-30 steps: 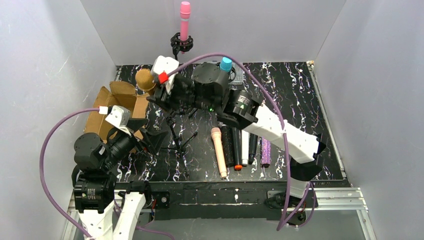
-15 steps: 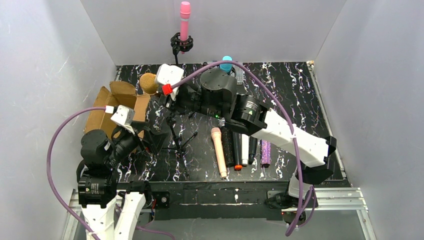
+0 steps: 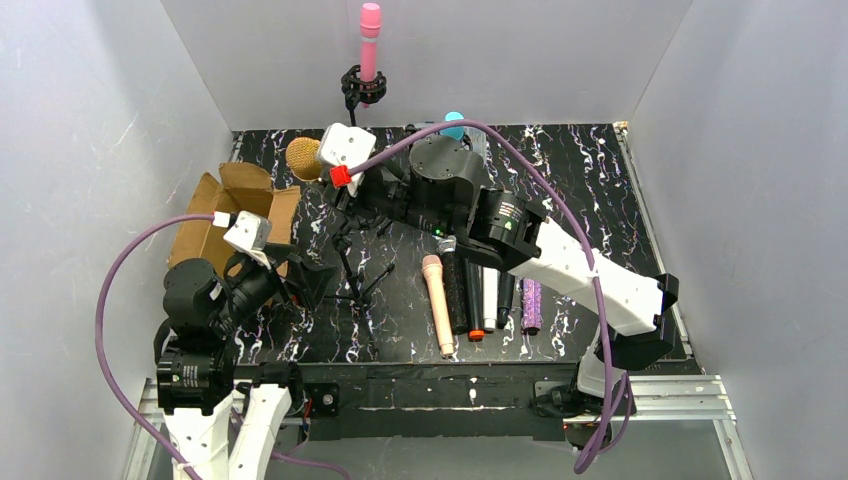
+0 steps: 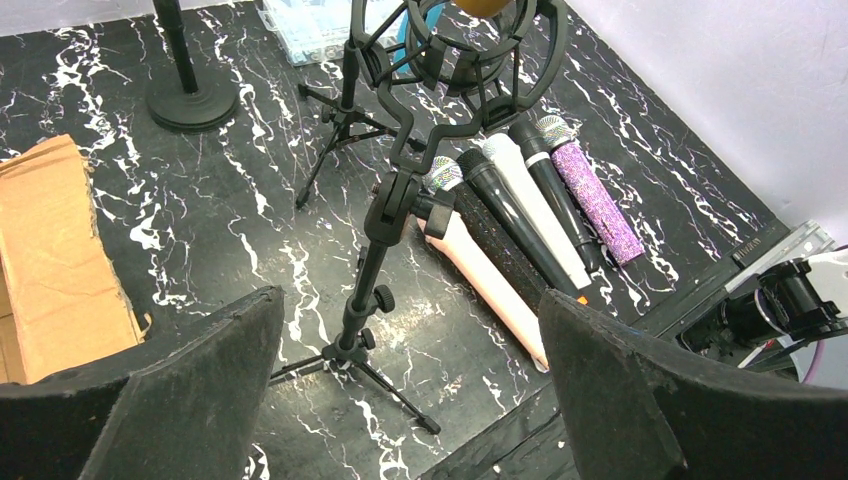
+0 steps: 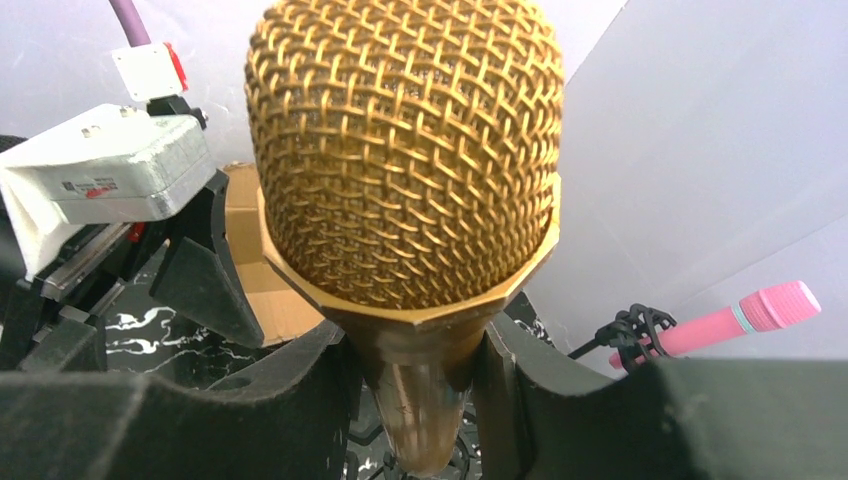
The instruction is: Attach the microphones to the stand
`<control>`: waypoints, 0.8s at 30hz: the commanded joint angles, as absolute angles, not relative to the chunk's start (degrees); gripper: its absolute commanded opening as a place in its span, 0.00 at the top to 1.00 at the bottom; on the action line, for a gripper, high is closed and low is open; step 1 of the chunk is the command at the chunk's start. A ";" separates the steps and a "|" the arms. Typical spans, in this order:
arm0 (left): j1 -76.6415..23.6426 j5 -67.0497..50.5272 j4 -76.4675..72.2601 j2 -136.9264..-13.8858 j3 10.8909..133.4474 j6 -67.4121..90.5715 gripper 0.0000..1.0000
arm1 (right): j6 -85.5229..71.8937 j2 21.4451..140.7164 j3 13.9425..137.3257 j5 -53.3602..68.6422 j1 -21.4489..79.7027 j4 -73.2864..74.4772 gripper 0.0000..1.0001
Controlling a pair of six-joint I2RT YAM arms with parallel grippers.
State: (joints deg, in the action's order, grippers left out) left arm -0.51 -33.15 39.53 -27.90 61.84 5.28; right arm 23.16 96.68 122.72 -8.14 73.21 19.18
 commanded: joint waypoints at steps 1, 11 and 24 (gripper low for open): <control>-0.53 -33.05 39.91 -28.52 61.81 4.54 0.02 | 24.68 95.73 124.45 -10.89 73.13 19.13 0.99; -0.53 -32.82 39.90 -28.36 61.69 4.59 0.02 | 26.32 96.30 120.61 -12.36 73.12 19.50 0.99; -0.53 -31.83 40.21 -28.00 61.06 4.07 0.02 | 27.58 98.56 115.44 -14.13 73.13 19.95 0.94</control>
